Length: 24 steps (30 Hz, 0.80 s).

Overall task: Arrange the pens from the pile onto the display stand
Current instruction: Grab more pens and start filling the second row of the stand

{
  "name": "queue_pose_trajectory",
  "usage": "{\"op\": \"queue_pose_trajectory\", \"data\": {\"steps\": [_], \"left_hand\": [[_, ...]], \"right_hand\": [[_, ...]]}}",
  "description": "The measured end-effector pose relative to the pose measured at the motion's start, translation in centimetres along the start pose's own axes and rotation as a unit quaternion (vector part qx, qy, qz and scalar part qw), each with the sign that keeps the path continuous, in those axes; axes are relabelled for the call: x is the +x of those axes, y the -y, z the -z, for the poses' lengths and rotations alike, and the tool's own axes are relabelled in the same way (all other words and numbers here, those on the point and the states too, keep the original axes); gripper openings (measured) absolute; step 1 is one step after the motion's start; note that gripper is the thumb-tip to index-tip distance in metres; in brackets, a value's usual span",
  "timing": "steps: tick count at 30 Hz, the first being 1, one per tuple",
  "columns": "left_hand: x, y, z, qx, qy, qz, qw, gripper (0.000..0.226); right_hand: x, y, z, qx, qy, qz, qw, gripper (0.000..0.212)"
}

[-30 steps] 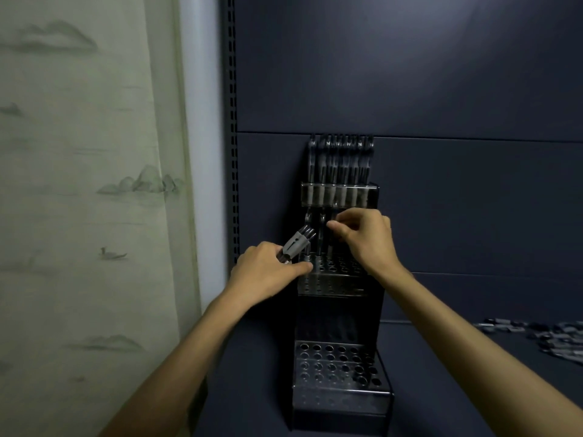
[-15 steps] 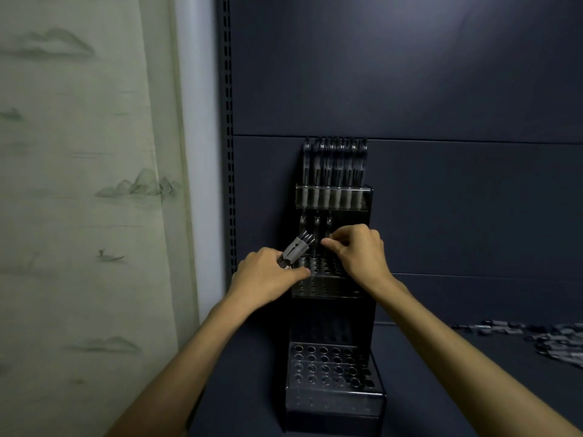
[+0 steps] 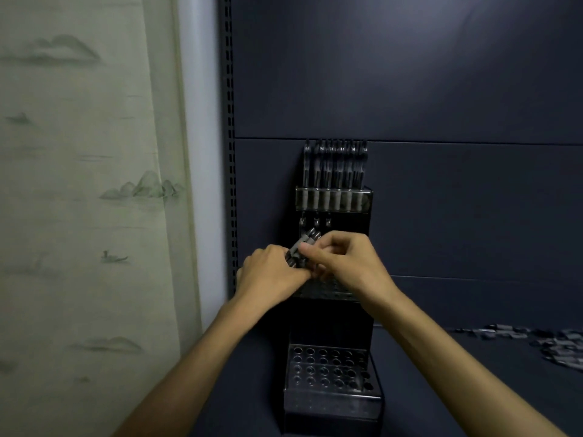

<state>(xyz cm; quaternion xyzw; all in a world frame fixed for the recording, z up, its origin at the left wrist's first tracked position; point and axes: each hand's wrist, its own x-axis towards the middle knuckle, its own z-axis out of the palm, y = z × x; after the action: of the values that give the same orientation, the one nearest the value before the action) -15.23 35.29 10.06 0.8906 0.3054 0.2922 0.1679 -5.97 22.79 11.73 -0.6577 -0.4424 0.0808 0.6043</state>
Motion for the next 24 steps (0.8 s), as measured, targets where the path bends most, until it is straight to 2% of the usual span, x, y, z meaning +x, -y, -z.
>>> {"op": "queue_pose_trajectory", "data": {"steps": [5,11,13,14,15,16,17,19,21,24], "left_hand": [[0.2,0.0,0.1,0.003,0.017,0.001,1.0,0.057],[0.1,0.1,0.0,-0.011,0.019,0.007,1.0,0.033],[0.2,0.0,0.0,-0.015,0.023,0.005,1.0,0.031],[0.2,-0.2,0.0,-0.017,0.025,0.006,1.0,0.03],[0.3,-0.2,0.0,-0.019,0.025,0.005,0.999,0.029],[0.5,-0.3,0.1,-0.021,0.026,0.006,0.999,0.029],[0.5,-0.4,0.1,-0.023,0.028,0.007,0.999,0.028],[0.6,-0.6,0.2,-0.032,0.038,0.009,0.999,0.028],[0.8,-0.9,0.2,-0.045,0.056,0.008,0.997,0.028],[0.9,-1.2,0.1,-0.049,0.066,0.011,0.997,0.022]], "right_hand": [[0.2,-0.3,0.1,0.069,-0.007,-0.06,0.996,0.022],[0.5,0.3,1.8,0.231,-0.058,-0.119,0.964,0.012],[0.5,0.0,2.1,0.231,-0.081,-0.116,0.963,0.021],[0.4,-0.5,2.2,0.18,-0.1,-0.084,0.975,0.028],[0.3,-1.0,2.4,0.077,-0.13,-0.017,0.988,0.033],[0.2,-1.4,2.7,-0.055,-0.158,0.08,0.983,0.036],[0.0,-1.8,3.1,-0.18,-0.166,0.194,0.95,0.037],[0.1,-2.4,3.4,-0.337,-0.113,0.377,0.855,0.03],[-0.1,-2.7,3.0,-0.402,-0.05,0.439,0.802,0.023],[-0.2,-2.9,2.6,-0.446,-0.021,0.464,0.765,0.025]]}}
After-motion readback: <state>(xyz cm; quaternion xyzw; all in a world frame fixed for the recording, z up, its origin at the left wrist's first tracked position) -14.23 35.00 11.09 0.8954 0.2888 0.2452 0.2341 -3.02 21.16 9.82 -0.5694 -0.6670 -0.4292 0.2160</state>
